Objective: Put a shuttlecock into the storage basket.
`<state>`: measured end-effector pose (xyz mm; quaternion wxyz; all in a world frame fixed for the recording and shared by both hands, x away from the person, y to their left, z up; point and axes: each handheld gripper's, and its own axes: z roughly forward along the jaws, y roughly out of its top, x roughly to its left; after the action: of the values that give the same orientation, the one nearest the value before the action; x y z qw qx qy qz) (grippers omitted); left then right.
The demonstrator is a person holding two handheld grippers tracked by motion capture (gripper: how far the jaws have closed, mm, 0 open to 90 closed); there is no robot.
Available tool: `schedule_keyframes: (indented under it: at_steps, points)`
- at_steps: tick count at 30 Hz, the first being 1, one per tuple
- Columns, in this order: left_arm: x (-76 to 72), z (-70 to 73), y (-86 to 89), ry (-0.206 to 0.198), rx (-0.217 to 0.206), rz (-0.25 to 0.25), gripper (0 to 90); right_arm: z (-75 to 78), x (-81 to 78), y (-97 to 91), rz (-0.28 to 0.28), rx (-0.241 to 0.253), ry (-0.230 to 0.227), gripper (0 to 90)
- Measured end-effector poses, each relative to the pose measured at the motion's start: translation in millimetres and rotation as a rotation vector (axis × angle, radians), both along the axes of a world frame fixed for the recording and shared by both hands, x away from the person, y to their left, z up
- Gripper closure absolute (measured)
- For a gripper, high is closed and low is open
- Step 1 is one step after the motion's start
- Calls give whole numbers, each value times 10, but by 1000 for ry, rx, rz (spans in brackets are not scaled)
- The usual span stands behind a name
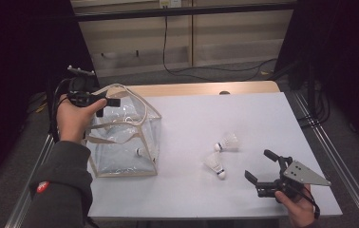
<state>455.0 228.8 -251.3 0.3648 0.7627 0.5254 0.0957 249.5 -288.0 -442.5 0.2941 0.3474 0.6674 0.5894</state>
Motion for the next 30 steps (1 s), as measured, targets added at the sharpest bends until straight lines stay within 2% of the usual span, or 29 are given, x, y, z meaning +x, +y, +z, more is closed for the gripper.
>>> schedule_keyframes:
  at_steps: [12, 22, 30]
  points:
    - [-52, 57, -104, 9, -19, -62, 421, 1, 1, 0, -2, 3, 3, 22]
    - [-95, 133, -197, 7, -50, -103, 333, 2, 0, 0, 1, 2, 4, 21]
    - [-136, 161, -323, 14, -57, -151, 277, 0, 5, 10, 8, 1, 2, 22]
